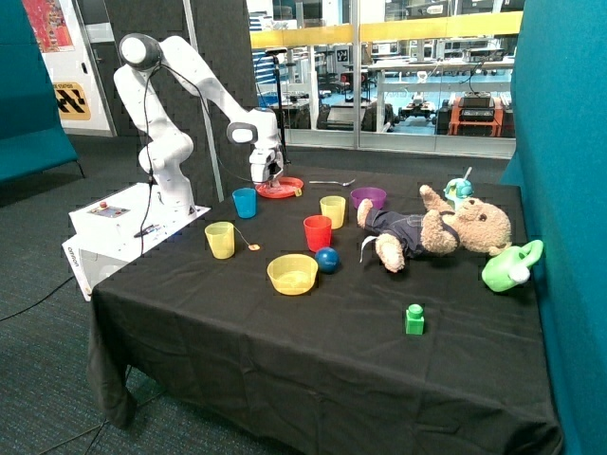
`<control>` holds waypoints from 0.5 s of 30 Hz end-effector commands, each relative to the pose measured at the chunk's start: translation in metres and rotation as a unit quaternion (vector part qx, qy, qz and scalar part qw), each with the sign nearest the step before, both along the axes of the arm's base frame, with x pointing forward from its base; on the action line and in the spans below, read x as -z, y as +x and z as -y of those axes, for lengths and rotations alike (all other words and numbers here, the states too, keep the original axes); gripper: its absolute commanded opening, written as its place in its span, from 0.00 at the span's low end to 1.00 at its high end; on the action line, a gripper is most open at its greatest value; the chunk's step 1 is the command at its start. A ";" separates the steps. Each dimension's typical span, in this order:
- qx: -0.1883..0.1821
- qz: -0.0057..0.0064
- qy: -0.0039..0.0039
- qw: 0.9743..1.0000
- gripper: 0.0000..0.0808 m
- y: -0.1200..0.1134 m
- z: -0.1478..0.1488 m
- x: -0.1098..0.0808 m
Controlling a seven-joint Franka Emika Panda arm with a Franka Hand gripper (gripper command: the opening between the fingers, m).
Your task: Prepare two cups of tea
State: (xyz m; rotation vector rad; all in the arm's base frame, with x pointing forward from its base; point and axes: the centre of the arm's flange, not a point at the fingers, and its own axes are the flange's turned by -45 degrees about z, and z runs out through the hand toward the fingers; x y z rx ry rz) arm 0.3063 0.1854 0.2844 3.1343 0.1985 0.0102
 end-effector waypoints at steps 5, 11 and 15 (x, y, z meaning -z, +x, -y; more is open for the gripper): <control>-0.021 -0.003 0.000 1.000 0.00 0.019 0.014 -0.049; -0.025 -0.003 0.000 1.000 0.00 0.034 0.024 -0.068; -0.025 -0.003 0.000 1.000 0.00 0.045 0.031 -0.078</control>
